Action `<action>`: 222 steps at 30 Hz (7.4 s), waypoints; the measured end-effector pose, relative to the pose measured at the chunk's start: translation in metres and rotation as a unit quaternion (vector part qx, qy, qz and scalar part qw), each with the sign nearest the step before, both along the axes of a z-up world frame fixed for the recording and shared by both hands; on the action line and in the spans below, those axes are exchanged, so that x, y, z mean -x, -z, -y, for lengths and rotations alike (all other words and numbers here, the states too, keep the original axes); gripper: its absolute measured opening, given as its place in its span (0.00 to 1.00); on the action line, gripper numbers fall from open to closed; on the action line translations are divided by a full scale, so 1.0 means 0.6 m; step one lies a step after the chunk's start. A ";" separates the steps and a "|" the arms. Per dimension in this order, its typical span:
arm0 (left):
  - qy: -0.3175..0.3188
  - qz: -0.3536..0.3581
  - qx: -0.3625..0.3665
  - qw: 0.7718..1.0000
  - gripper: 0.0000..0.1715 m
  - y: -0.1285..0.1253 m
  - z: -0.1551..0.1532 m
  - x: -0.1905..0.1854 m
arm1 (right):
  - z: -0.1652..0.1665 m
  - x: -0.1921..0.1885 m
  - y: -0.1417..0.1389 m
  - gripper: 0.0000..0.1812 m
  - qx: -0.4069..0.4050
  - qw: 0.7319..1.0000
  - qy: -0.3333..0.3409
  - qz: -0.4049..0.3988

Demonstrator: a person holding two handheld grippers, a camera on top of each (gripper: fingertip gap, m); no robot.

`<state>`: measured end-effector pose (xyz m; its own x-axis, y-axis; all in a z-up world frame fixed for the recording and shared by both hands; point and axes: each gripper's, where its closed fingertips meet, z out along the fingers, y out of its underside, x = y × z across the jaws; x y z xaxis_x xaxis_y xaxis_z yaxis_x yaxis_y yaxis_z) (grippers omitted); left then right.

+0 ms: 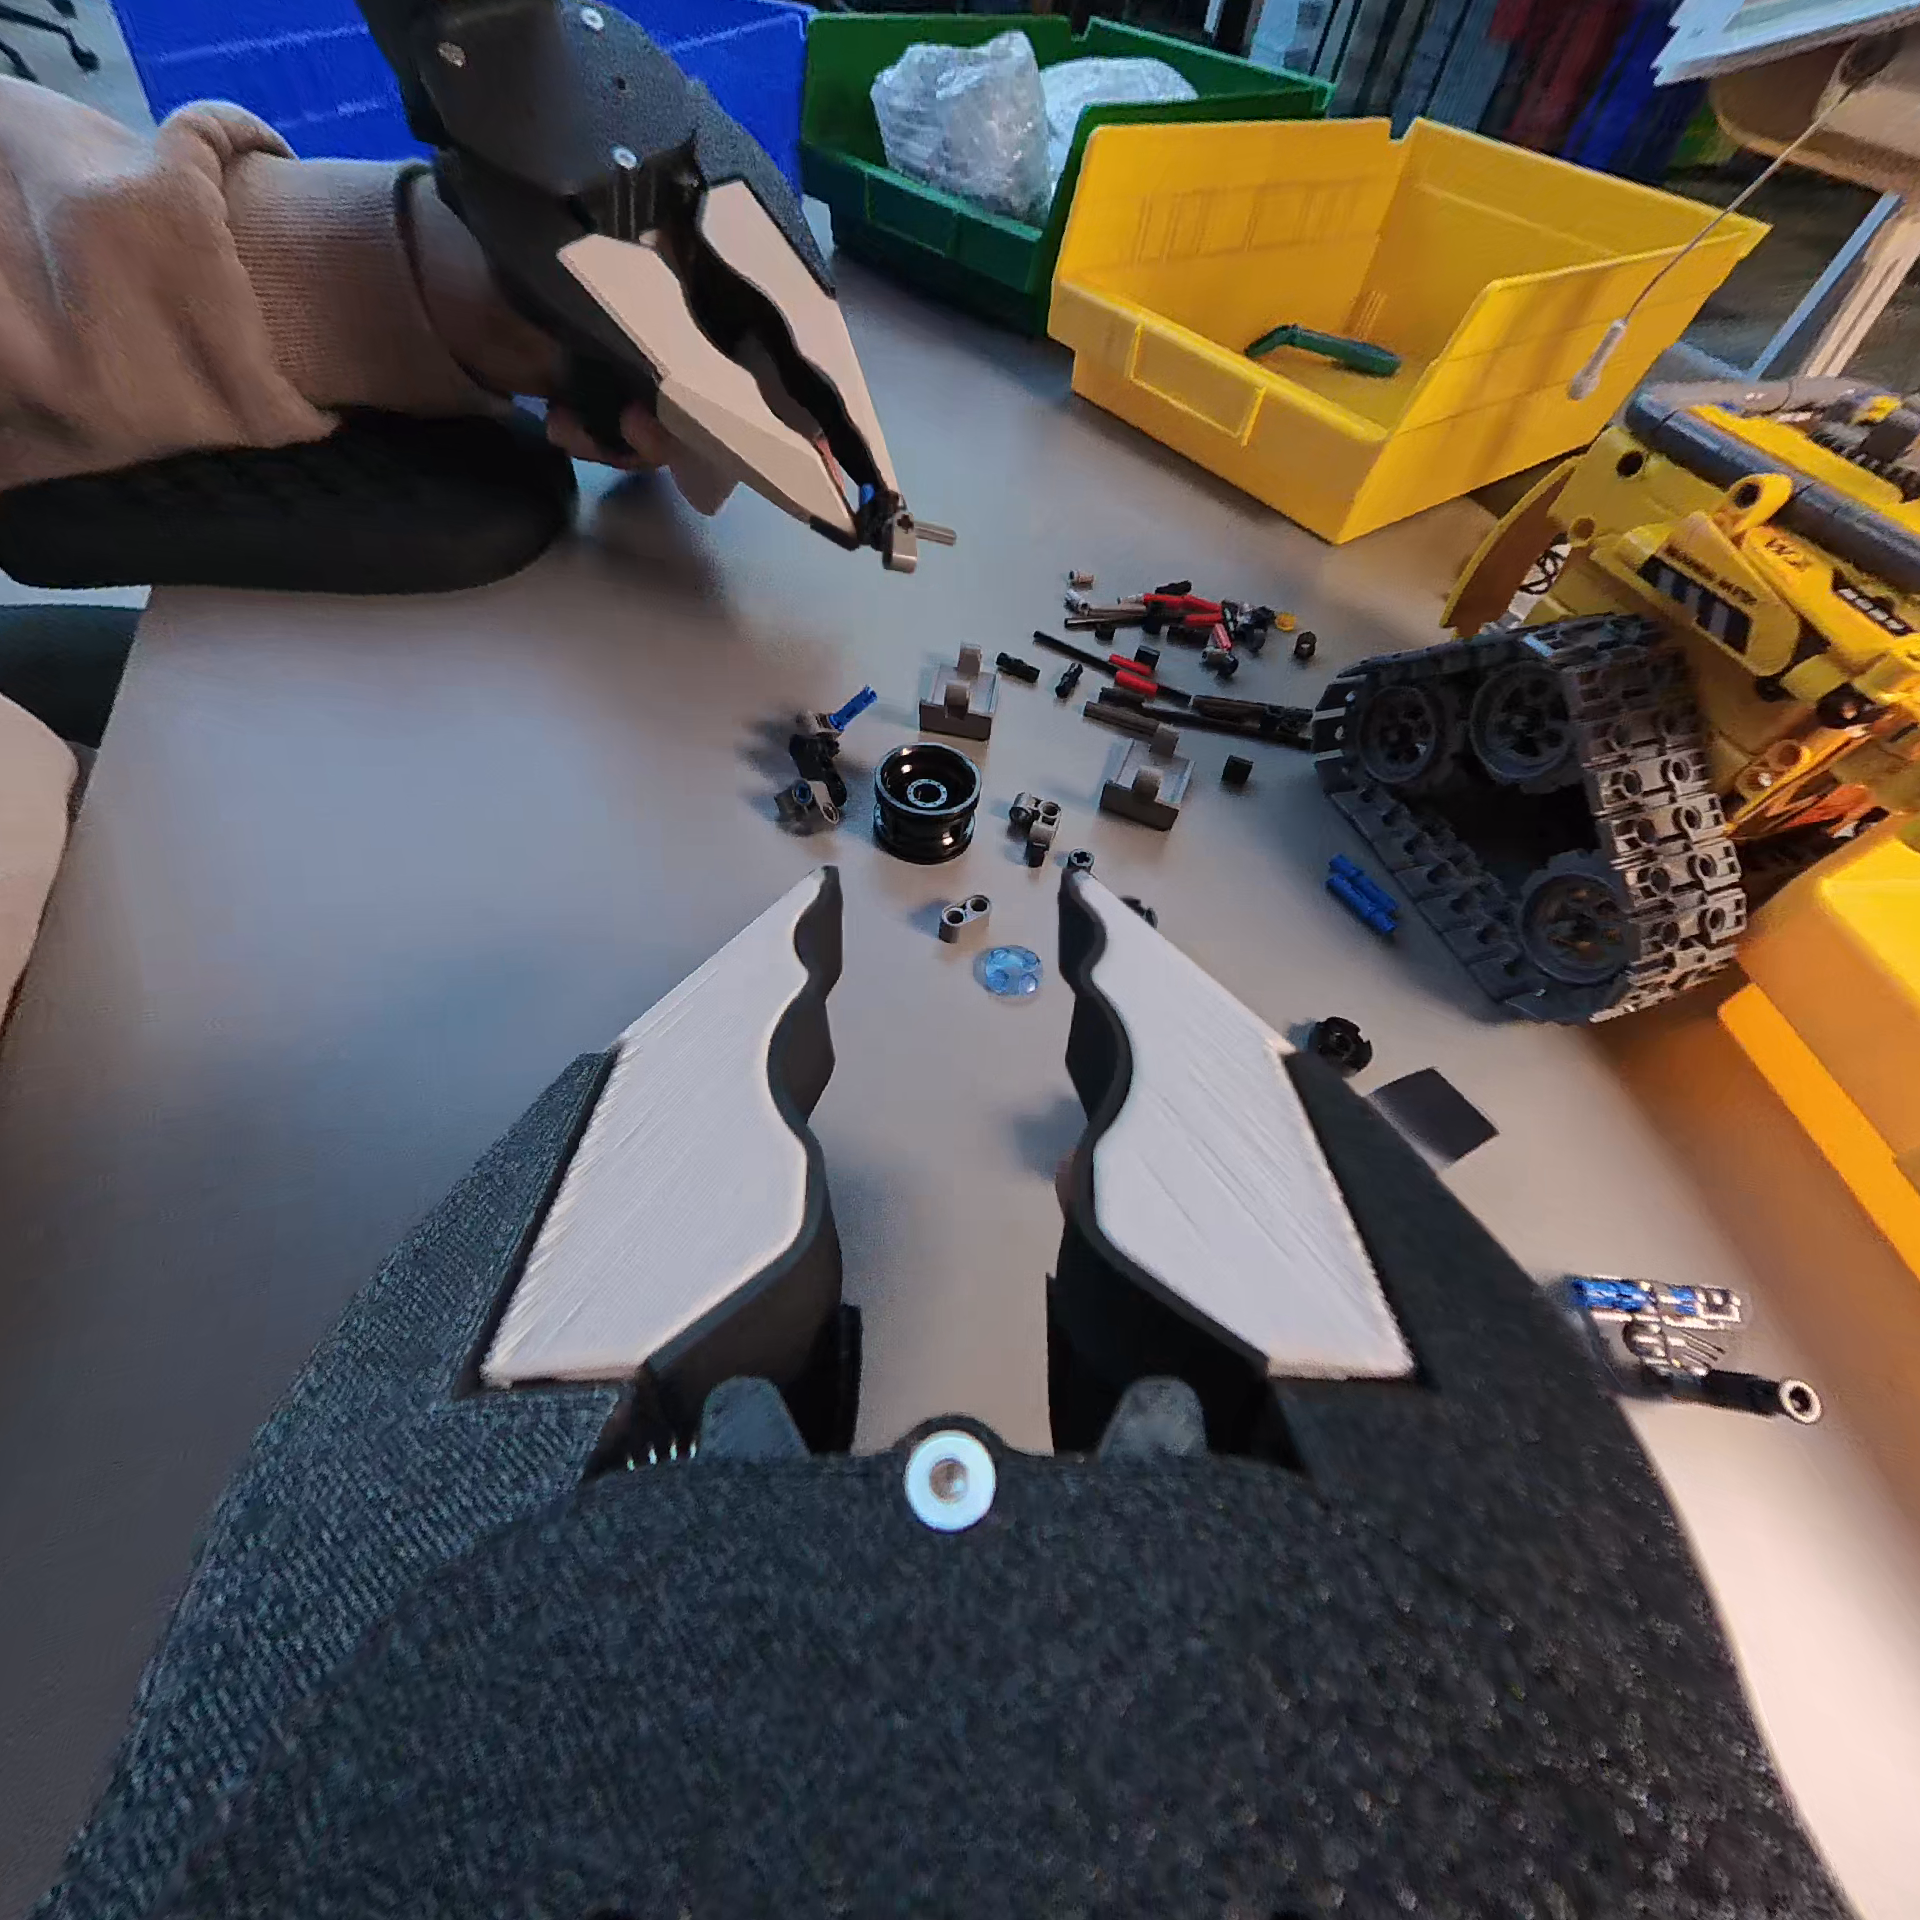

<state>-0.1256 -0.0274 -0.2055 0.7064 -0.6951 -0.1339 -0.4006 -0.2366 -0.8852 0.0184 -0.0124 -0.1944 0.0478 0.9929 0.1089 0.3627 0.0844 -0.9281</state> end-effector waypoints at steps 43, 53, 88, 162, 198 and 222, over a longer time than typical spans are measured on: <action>0.193 0.175 -0.001 0.965 0.02 -0.075 0.061 -0.168 | 0.079 0.072 -0.044 0.08 0.102 0.980 -0.159 -0.065; 0.201 0.149 0.004 0.968 0.03 -0.061 0.069 -0.178 | 0.089 0.074 -0.042 0.03 0.072 0.982 -0.166 -0.058; 0.165 0.164 -0.030 0.972 0.02 -0.106 0.053 -0.134 | 0.050 0.046 -0.073 0.03 0.049 0.979 -0.185 -0.072; 0.174 0.110 -0.018 0.978 0.17 -0.048 0.059 -0.159 | 0.063 0.061 -0.068 0.01 -0.126 0.984 -0.120 -0.037; 0.094 0.036 0.012 0.995 0.32 0.000 0.015 -0.125 | -0.152 -0.149 -0.151 0.08 -0.052 0.993 0.101 0.045; 0.080 -0.030 0.033 0.996 0.24 0.035 0.019 -0.109 | -0.063 0.031 0.074 0.17 -0.016 0.951 -0.083 0.298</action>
<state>-0.0601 -0.0386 -0.2266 0.5784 -0.8064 -0.1231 -0.4900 -0.2228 -0.8428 -0.0002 0.0256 -0.2390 -0.1896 0.9769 0.0986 0.8020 0.2121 -0.5584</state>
